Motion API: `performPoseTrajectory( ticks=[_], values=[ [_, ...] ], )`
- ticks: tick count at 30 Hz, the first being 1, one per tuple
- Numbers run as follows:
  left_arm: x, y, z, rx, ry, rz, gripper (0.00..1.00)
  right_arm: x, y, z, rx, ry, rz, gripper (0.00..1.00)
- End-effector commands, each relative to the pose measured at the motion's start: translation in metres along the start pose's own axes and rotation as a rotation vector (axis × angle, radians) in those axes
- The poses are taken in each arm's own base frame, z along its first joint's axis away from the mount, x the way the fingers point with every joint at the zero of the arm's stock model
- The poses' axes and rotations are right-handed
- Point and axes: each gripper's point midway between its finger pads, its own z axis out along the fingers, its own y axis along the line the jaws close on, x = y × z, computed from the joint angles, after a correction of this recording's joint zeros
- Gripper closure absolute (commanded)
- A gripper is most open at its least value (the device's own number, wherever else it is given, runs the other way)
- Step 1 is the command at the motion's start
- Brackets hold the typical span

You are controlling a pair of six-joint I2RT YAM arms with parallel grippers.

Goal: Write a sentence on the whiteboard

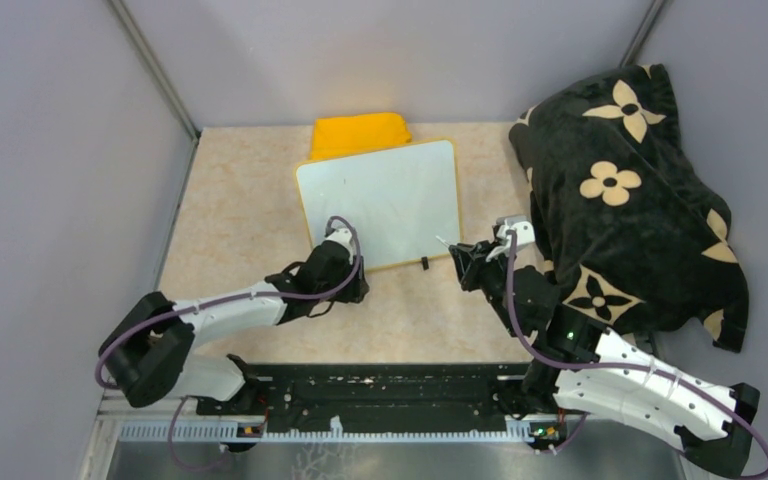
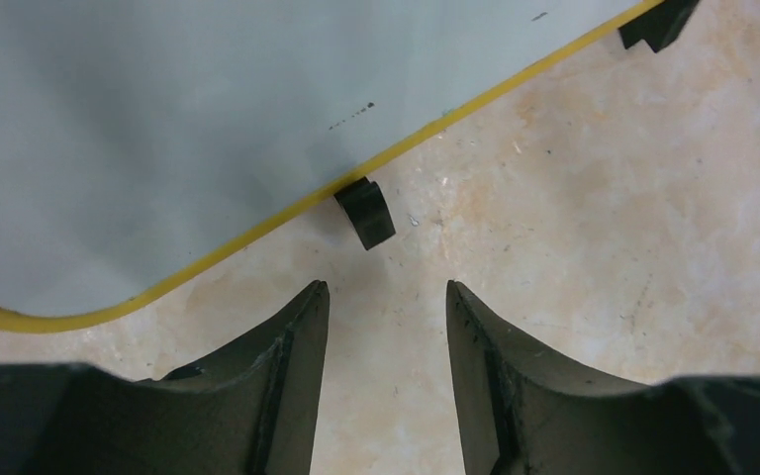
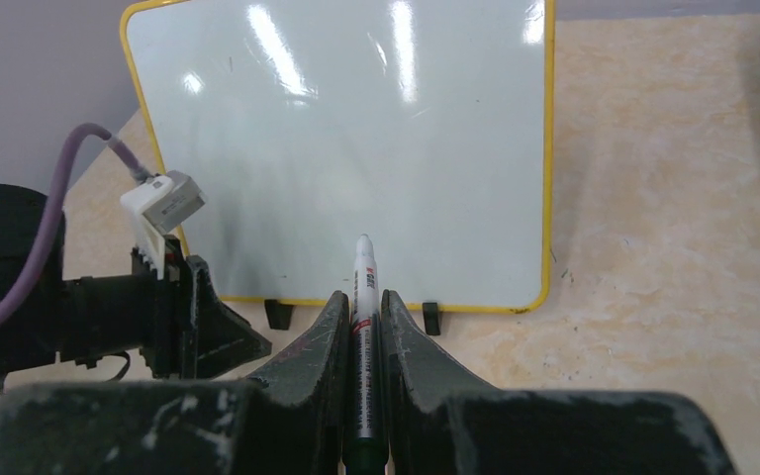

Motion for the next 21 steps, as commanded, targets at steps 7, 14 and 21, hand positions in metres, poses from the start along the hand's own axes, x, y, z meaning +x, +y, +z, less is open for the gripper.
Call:
performPoseTrajectory(
  ticks=[7, 14, 21],
  values=[
    [-0.02, -0.007, 0.028, -0.058, -0.053, -0.034, 0.51, -0.022, 0.01, -0.005, -0.053, -0.058, 0.031, 1.0],
    [-0.025, -0.005, 0.039, -0.103, -0.062, -0.035, 0.56, -0.021, 0.008, -0.007, -0.05, -0.056, 0.035, 1.0],
    [-0.02, -0.004, 0.043, -0.131, -0.046, -0.013, 0.67, -0.022, 0.009, -0.007, -0.052, -0.054, 0.032, 1.0]
  ],
)
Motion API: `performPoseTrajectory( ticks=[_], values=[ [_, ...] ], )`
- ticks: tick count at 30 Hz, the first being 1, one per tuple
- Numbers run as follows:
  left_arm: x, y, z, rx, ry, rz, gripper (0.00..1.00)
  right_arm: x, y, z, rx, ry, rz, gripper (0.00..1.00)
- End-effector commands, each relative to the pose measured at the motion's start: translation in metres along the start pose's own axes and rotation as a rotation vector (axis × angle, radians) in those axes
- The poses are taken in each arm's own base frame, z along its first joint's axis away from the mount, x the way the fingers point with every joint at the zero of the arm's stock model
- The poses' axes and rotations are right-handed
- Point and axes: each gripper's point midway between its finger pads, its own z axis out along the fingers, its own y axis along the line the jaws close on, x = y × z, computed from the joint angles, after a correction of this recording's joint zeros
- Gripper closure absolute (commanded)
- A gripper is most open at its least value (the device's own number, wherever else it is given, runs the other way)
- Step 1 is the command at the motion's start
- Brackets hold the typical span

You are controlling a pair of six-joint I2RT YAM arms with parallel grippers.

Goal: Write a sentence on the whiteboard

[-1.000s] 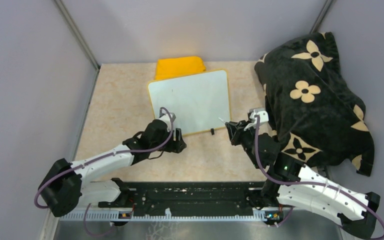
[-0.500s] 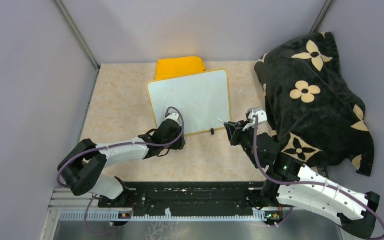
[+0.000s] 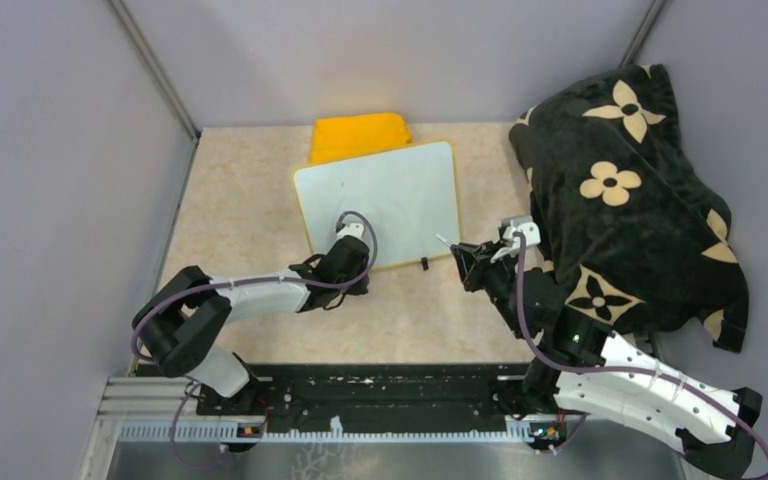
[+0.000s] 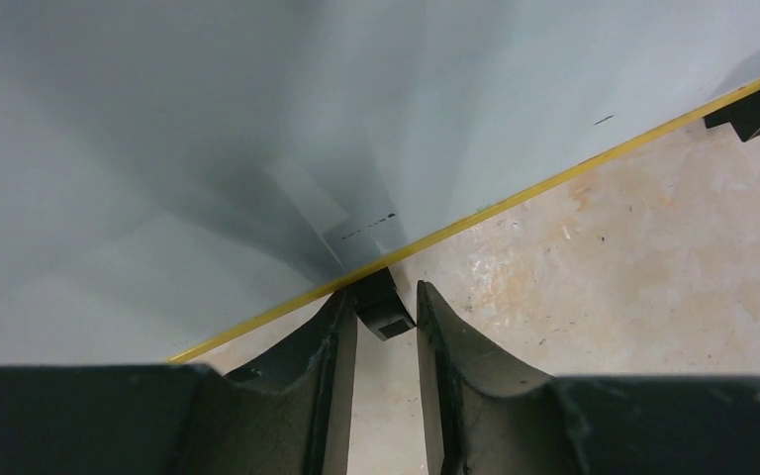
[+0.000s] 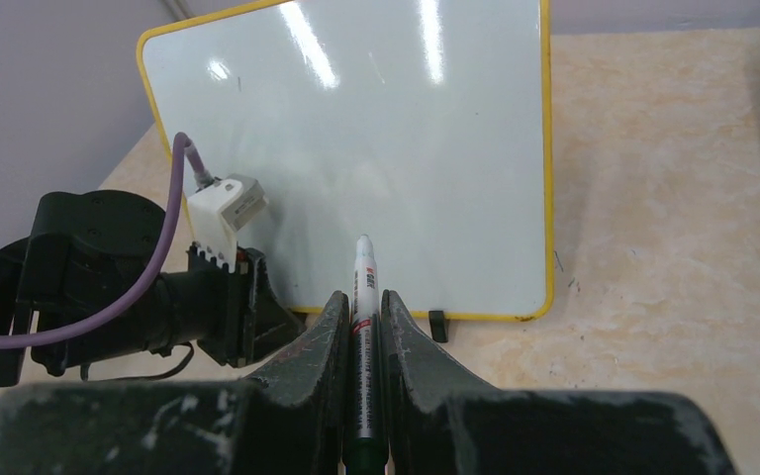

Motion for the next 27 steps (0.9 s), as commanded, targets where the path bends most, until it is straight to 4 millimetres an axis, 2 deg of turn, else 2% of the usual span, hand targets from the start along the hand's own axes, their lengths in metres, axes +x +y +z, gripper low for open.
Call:
performPoseTrajectory(
  ticks=[1, 15, 18, 27],
  values=[
    [-0.013, -0.013, 0.001, 0.018, -0.04, -0.003, 0.67, -0.015, 0.006, -0.003, -0.025, -0.034, 0.019, 1.0],
    [0.019, -0.023, -0.014, 0.09, -0.008, 0.062, 0.97, -0.006, 0.002, -0.004, -0.011, -0.007, 0.014, 1.0],
    [0.024, -0.026, -0.018, 0.101, -0.004, 0.054, 1.0, -0.005, 0.001, -0.004, -0.008, -0.004, 0.014, 1.0],
    [0.051, -0.037, -0.022, 0.081, 0.039, -0.034, 1.0, -0.004, 0.005, -0.001, -0.015, -0.002, 0.025, 1.0]
  ],
)
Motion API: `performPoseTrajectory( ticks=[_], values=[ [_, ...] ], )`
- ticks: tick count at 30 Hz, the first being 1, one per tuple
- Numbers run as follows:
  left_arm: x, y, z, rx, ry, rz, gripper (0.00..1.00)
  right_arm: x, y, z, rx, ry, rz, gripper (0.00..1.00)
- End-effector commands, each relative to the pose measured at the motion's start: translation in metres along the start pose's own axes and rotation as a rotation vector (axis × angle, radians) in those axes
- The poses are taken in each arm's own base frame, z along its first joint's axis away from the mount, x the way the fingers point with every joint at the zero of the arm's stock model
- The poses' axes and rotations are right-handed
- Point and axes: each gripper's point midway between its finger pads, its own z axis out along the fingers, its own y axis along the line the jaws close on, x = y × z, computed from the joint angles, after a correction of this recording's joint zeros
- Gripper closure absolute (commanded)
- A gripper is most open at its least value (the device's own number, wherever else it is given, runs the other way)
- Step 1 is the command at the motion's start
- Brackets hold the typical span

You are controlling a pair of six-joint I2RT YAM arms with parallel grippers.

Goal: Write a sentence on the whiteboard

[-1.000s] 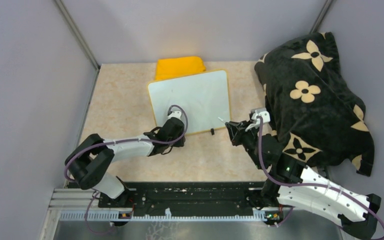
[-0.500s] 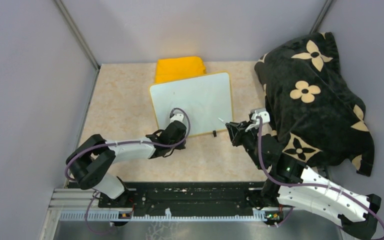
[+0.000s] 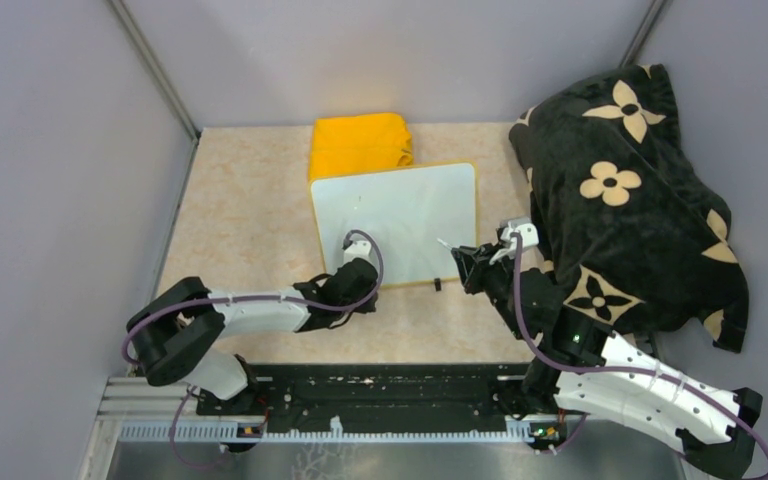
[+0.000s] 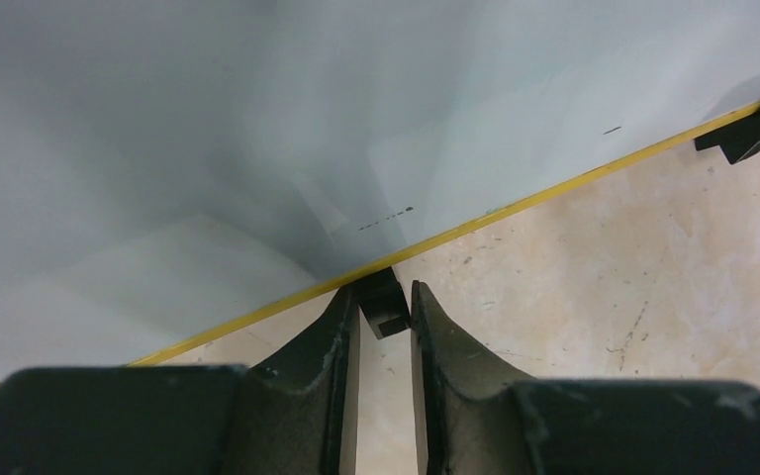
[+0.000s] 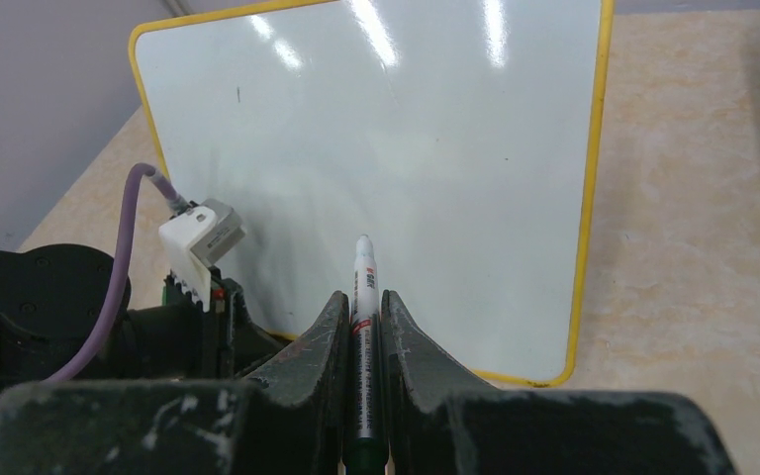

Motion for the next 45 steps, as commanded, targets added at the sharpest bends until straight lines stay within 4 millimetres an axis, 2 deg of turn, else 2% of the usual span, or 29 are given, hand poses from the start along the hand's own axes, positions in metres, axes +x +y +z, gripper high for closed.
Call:
performPoseTrajectory(
  ticks=[1, 5, 15, 19, 23, 26, 29, 33, 35, 38, 40, 42, 45],
  values=[
    [0.023, -0.01, -0.002, 0.016, 0.053, -0.063, 1.0, -0.013, 0.009, 0.0, -0.028, -0.033, 0.038, 1.0],
    [0.023, -0.01, -0.002, 0.001, 0.05, -0.103, 1.0, -0.013, 0.01, 0.001, -0.032, -0.029, 0.037, 1.0],
    [0.017, -0.01, -0.012, 0.009, 0.041, -0.112, 0.58, -0.016, 0.009, -0.001, -0.028, -0.031, 0.038, 1.0],
    [0.009, -0.012, -0.028, 0.039, 0.03, -0.126, 0.47, -0.02, 0.012, -0.002, -0.039, -0.037, 0.041, 1.0],
    [-0.002, -0.011, -0.05, 0.07, 0.009, -0.146, 0.4, -0.028, 0.017, -0.003, -0.067, -0.047, 0.043, 1.0],
    [-0.021, -0.006, -0.074, 0.095, -0.063, -0.167, 0.38, -0.035, 0.024, -0.006, -0.101, -0.061, 0.053, 1.0],
    [-0.049, 0.005, -0.1, 0.106, -0.199, -0.163, 0.35, -0.046, 0.032, -0.009, -0.15, -0.093, 0.07, 1.0],
    [-0.096, 0.025, -0.133, 0.068, -0.418, -0.065, 0.19, -0.058, 0.043, -0.01, -0.201, -0.126, 0.06, 1.0],
    [-0.116, 0.031, -0.144, 0.032, -0.481, -0.004, 0.14, -0.062, 0.047, -0.007, -0.206, -0.128, 0.049, 1.0],
    [-0.144, 0.045, -0.15, -0.03, -0.513, 0.063, 0.1, -0.063, 0.051, -0.002, -0.206, -0.124, 0.037, 1.0],
    [-0.158, 0.059, -0.144, -0.035, -0.497, 0.042, 0.09, -0.063, 0.053, 0.002, -0.207, -0.121, 0.035, 1.0],
    [-0.171, 0.072, -0.136, 0.017, -0.468, -0.033, 0.09, -0.06, 0.055, 0.003, -0.209, -0.113, 0.035, 1.0],
    [-0.186, 0.079, -0.131, 0.135, -0.43, -0.121, 0.09, -0.06, 0.057, 0.005, -0.212, -0.108, 0.036, 1.0]
  ],
)
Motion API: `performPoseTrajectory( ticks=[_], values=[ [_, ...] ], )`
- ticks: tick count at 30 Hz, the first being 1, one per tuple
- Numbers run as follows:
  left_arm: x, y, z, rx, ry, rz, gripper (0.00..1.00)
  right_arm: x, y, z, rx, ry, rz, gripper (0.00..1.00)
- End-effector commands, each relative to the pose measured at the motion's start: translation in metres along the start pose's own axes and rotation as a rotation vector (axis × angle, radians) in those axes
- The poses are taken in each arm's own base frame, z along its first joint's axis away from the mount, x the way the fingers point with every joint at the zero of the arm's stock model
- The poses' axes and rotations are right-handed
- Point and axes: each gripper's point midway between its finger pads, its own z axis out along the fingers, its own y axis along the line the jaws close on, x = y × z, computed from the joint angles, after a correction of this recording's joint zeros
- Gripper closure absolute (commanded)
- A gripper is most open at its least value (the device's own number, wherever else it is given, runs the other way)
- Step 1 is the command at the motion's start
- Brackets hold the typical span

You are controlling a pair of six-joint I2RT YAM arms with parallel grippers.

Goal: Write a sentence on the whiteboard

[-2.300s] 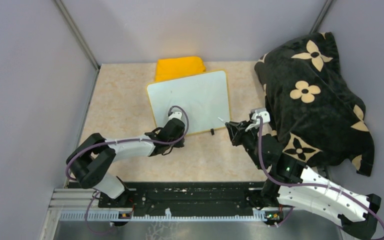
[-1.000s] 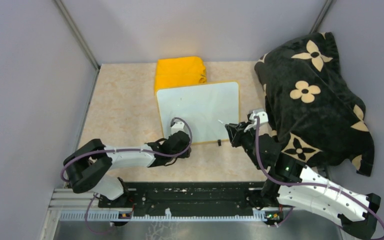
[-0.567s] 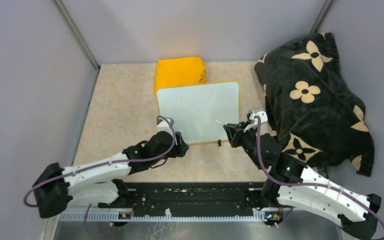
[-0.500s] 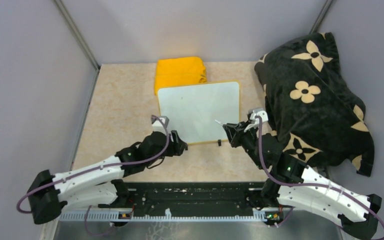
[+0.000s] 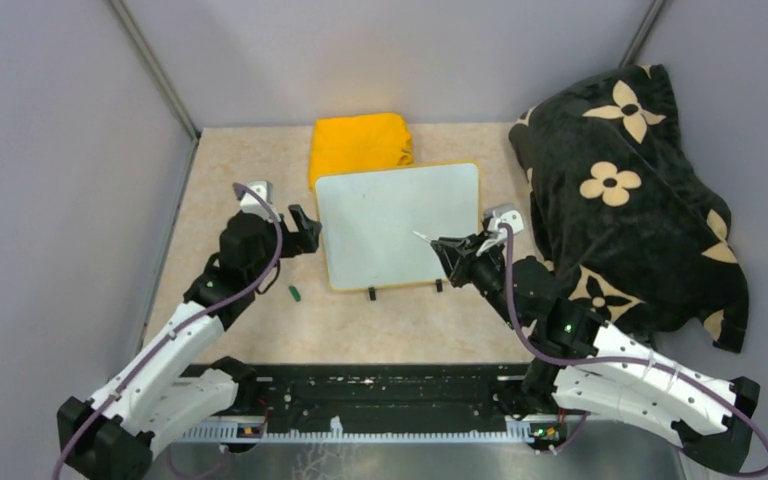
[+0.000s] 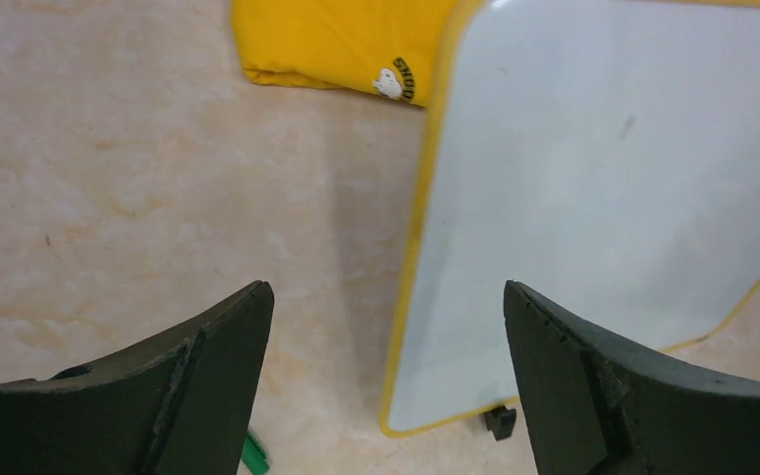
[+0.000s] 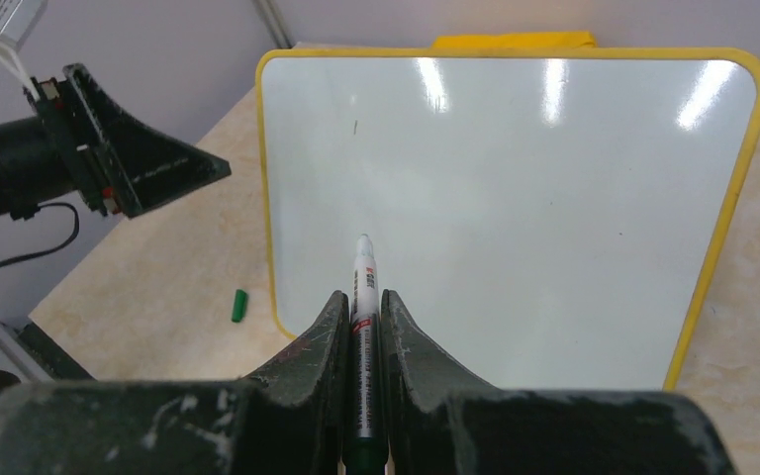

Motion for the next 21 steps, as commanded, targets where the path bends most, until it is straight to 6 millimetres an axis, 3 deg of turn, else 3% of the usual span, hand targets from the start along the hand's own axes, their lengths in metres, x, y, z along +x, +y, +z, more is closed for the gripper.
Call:
performPoseTrajectory(
  ticks=[1, 9, 15, 21],
  values=[
    [-0.02, -0.011, 0.009, 0.194, 0.056, -0.084, 0.08, -0.032, 0.014, 0.0, -0.046, -0.075, 0.029, 1.0],
    [-0.058, 0.019, 0.023, 0.195, -0.041, -0.289, 0.05, -0.028, 0.017, 0.001, -0.061, -0.066, 0.026, 1.0],
    [-0.085, 0.033, 0.025, 0.132, -0.19, -0.306, 0.01, -0.026, 0.022, 0.003, -0.086, -0.06, 0.013, 1.0],
    [-0.078, 0.049, 0.033, 0.081, -0.243, -0.251, 0.01, -0.026, 0.029, 0.004, -0.124, -0.074, 0.023, 1.0]
  ],
)
